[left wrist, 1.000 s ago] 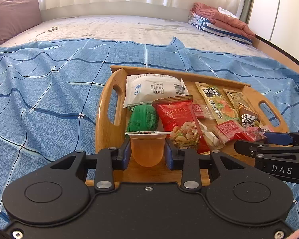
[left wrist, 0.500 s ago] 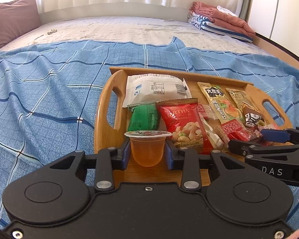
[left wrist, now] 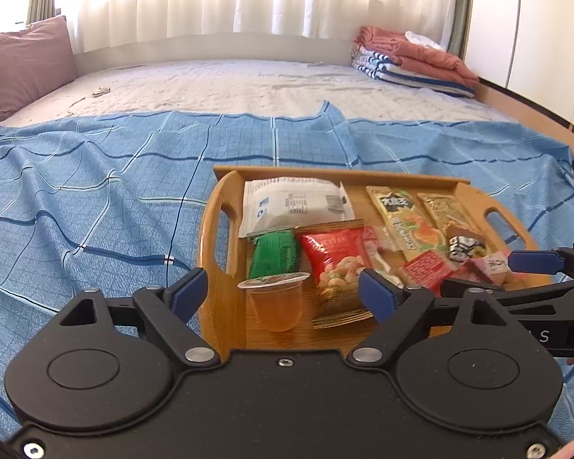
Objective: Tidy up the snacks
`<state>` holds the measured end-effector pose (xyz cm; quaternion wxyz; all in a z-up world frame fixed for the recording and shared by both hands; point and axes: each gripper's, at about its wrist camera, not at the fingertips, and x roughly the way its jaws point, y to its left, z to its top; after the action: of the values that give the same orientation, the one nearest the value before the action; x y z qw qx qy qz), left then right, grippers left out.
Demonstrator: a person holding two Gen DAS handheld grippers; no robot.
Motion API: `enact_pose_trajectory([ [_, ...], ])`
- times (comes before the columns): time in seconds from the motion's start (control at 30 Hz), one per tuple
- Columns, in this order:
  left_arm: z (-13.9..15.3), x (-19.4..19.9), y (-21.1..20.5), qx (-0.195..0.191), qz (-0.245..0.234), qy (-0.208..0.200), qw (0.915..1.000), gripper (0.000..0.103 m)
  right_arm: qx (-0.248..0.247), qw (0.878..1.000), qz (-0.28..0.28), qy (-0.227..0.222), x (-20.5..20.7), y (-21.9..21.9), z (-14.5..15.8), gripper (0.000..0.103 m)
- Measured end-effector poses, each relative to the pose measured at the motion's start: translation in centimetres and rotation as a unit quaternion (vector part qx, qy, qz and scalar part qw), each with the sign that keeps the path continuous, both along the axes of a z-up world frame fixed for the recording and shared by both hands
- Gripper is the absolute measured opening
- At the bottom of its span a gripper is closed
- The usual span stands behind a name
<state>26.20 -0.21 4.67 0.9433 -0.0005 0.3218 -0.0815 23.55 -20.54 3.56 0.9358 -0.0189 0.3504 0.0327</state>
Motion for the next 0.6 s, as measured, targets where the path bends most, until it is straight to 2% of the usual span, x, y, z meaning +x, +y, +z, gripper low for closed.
enact_pose_trajectory([
  [0.23,2.1,-2.4,-0.1,0.018,0.002,-0.019,0.9997,0.095,-0.001,1.000,0.001,-0.021,-2.3,-0.4,2.3,0.094],
  [0.47,3.4,-5.0,0.5,-0.003,0.003,-0.018,0.9998,0.098,0.005,0.999,-0.001,-0.038,-5.0,-0.8,3.8,0.097],
  [0.6,3.8,-6.9,0.6,-0.001,0.000,-0.021,0.9998,0.099,-0.002,0.999,0.003,-0.050,-7.0,-0.8,4.3,0.101],
])
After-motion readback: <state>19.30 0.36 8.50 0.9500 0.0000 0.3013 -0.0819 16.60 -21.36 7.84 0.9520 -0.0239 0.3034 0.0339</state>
